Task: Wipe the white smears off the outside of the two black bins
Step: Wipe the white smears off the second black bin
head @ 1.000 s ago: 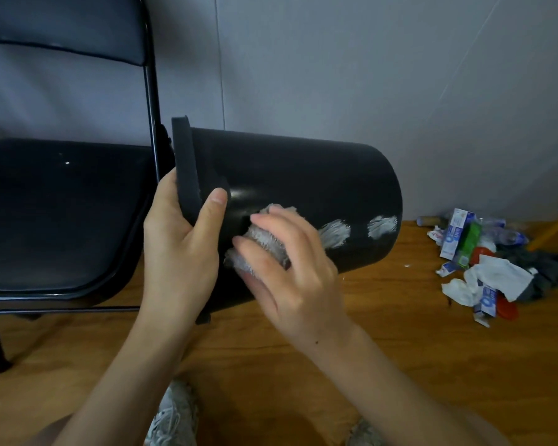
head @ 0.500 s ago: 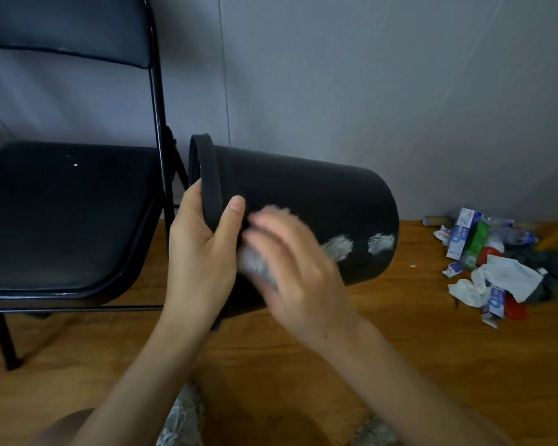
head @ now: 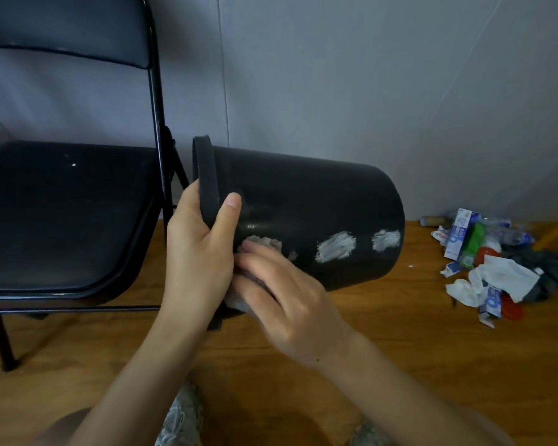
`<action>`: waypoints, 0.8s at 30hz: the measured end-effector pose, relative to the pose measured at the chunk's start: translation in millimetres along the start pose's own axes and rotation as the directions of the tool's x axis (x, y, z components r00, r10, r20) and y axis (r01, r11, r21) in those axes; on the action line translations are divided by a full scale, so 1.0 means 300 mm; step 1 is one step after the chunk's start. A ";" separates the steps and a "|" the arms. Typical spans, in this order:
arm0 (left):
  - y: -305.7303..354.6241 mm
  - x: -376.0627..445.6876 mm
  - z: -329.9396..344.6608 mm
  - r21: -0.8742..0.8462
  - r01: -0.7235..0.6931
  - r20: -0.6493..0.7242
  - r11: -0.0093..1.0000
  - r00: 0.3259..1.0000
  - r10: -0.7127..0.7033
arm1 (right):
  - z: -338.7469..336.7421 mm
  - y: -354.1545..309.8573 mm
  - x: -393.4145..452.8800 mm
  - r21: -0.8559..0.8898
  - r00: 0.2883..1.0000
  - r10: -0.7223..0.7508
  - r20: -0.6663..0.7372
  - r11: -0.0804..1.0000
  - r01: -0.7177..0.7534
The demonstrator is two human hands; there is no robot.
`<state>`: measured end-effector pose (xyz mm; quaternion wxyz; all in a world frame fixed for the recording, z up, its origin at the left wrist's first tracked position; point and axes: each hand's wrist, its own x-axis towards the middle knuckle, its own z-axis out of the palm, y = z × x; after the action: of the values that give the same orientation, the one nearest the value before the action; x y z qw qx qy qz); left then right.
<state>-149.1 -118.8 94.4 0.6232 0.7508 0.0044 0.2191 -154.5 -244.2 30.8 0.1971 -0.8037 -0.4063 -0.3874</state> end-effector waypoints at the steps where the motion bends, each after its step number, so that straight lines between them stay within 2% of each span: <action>1: -0.002 0.001 -0.004 -0.005 0.006 0.002 1.000 1.000 -0.006 | -0.004 0.011 -0.002 -0.008 0.999 -0.039 0.017 0.999 0.039; 3: 0.003 0.000 -0.009 -0.021 0.000 0.005 1.000 1.000 0.000 | -0.017 0.040 0.020 -0.015 1.000 -0.001 0.001 1.000 0.001; 6: 0.016 -0.004 -0.003 -0.037 -0.030 0.010 0.999 0.999 0.030 | -0.032 0.064 0.076 0.035 0.969 0.239 -0.067 0.971 -0.237; 8: 0.014 -0.004 0.005 -0.040 -0.018 0.009 0.999 1.000 0.018 | -0.024 0.045 0.074 0.049 0.956 0.285 -0.071 0.958 -0.282; 9: 0.010 -0.002 0.007 -0.037 -0.004 0.013 0.999 1.000 0.004 | -0.018 0.034 0.057 0.041 0.968 0.246 -0.049 0.969 -0.244; 11: 0.001 0.003 0.006 -0.024 0.022 0.014 0.999 1.000 -0.022 | -0.008 0.016 0.018 0.007 0.998 0.065 0.005 0.998 -0.065; 13: 0.000 0.011 -0.002 -0.018 0.024 0.012 1.000 1.000 -0.024 | -0.015 0.023 0.002 -0.022 0.994 -0.107 0.033 0.994 0.108; 14: 0.003 0.013 -0.006 -0.017 0.021 0.015 1.000 1.000 -0.021 | -0.021 0.035 0.008 -0.033 0.990 -0.138 0.027 0.990 0.139; 16: 0.012 0.017 -0.011 -0.020 0.008 0.019 1.000 1.000 -0.008 | -0.025 0.046 0.039 -0.034 0.998 -0.058 -0.028 0.998 0.057; 18: 0.017 0.019 -0.007 -0.032 0.003 0.020 0.999 1.000 -0.003 | -0.024 0.050 0.088 0.006 0.986 0.145 -0.077 0.989 -0.145; 20: 0.016 0.018 0.003 -0.056 0.018 0.018 0.998 1.000 -0.017 | -0.023 0.050 0.127 0.043 0.954 0.289 -0.081 0.957 -0.286; 22: 0.009 0.016 0.011 -0.061 0.039 0.029 0.997 0.999 -0.037 | -0.018 0.036 0.121 0.073 0.947 0.316 -0.056 0.947 -0.312; 24: 0.002 0.015 0.012 -0.045 0.053 0.035 0.998 0.998 -0.051 | -0.006 0.020 0.080 0.083 0.968 0.250 -0.015 0.965 -0.247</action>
<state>-144.0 -120.9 95.8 0.6456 0.7396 0.0085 0.1901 -141.5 -236.8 50.6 0.2815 -0.8347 -0.3151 -0.3532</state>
